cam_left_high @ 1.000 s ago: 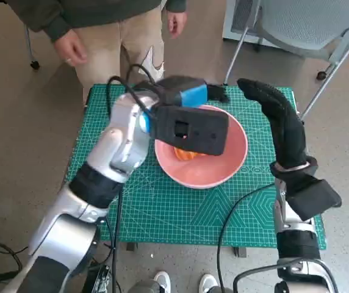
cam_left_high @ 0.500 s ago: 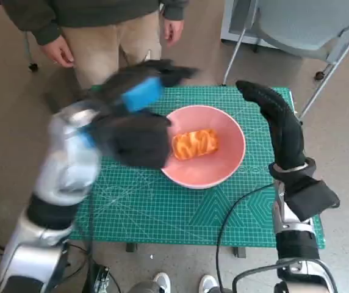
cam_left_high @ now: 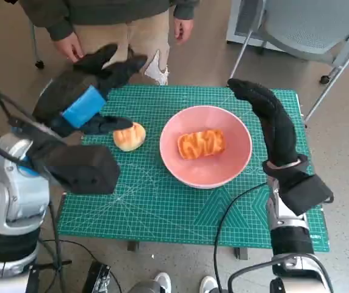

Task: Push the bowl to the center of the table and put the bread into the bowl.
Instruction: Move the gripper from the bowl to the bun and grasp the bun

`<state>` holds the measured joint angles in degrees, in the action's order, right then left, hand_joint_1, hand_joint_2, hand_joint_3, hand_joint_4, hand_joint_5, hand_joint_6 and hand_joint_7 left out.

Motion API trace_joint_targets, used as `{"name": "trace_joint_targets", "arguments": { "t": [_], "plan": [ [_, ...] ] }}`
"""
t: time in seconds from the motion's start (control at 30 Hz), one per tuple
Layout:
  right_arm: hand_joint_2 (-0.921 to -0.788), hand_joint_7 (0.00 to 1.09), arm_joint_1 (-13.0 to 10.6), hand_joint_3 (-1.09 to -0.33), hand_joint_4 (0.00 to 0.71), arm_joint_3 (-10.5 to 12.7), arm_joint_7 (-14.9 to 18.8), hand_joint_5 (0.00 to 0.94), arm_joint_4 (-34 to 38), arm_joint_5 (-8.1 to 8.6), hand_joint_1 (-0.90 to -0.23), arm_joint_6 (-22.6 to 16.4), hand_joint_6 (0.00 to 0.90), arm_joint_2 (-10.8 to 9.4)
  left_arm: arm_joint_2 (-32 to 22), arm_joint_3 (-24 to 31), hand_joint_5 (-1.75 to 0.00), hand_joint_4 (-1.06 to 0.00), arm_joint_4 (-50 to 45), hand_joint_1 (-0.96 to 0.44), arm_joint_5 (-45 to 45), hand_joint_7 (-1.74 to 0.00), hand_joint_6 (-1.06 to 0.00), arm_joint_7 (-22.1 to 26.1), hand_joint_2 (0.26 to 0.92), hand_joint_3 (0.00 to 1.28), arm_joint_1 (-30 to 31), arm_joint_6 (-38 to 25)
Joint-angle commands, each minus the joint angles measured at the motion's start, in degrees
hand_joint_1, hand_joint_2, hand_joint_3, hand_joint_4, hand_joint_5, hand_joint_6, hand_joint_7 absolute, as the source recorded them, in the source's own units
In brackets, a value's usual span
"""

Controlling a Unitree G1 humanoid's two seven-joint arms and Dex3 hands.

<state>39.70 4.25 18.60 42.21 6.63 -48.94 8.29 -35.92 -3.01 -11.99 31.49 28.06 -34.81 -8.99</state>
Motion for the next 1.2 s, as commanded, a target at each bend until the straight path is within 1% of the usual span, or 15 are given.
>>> {"name": "trace_joint_targets", "arguments": {
  "t": [0.03, 0.3, 0.5, 0.7, 0.9, 1.2],
  "plan": [
    [-0.921, 0.48, -0.2, -0.844, 0.188, 0.0, 1.0, 0.002, 1.3, 0.42, -0.704, 0.3, 0.0, -0.1, -1.8, -1.1, 0.0, -0.07, 0.8, -0.63, 0.7, 0.0, -0.28, 1.9, 0.781, 0.0, 0.8, -1.3],
    [-0.921, 0.48, 0.4, -0.842, 0.189, 0.2, 2.3, 0.002, 2.7, 0.85, -0.714, 0.0, 0.001, 0.0, -2.1, -3.4, 0.0, -0.04, 5.0, -0.63, 0.9, 0.0, -0.26, 3.3, 0.766, 0.0, 0.0, -2.5],
    [-0.921, 0.48, 0.7, -0.84, 0.19, 0.1, 3.2, 0.002, 3.3, 0.95, -0.714, -0.2, 0.001, -0.1, -0.9, -5.3, 0.0, -0.03, 7.2, -0.63, 0.7, 0.0, -0.24, 3.8, 0.765, 0.0, -1.5, -4.2],
    [-0.921, 0.48, 0.7, -0.84, 0.191, 0.2, 4.0, 0.002, 3.4, 1.27, -0.718, -0.1, 0.0, 0.1, 1.0, -8.0, 0.0, -0.01, 10.8, -0.62, 1.4, 0.0, -0.22, 4.5, 0.76, 0.0, -4.3, -7.3],
    [-0.921, 0.48, 0.5, -0.842, 0.19, 0.5, 4.6, 0.002, 3.2, 1.61, -0.702, 0.0, 0.0, 0.4, 3.3, -12.1, 0.0, 0.0, 18.3, -0.56, 3.8, 0.0, -0.21, 4.1, 0.731, 0.0, -8.7, -8.6],
    [-0.921, 0.48, 0.0, -0.843, 0.188, 0.8, 5.2, 0.0, 2.8, 2.61, -0.697, 0.4, 0.0, 0.9, 5.9, -17.2, 0.0, 0.0, 32.1, -0.51, 7.0, 0.0, -0.2, 2.4, 0.704, 0.0, -15.3, -7.6]
  ]
}}
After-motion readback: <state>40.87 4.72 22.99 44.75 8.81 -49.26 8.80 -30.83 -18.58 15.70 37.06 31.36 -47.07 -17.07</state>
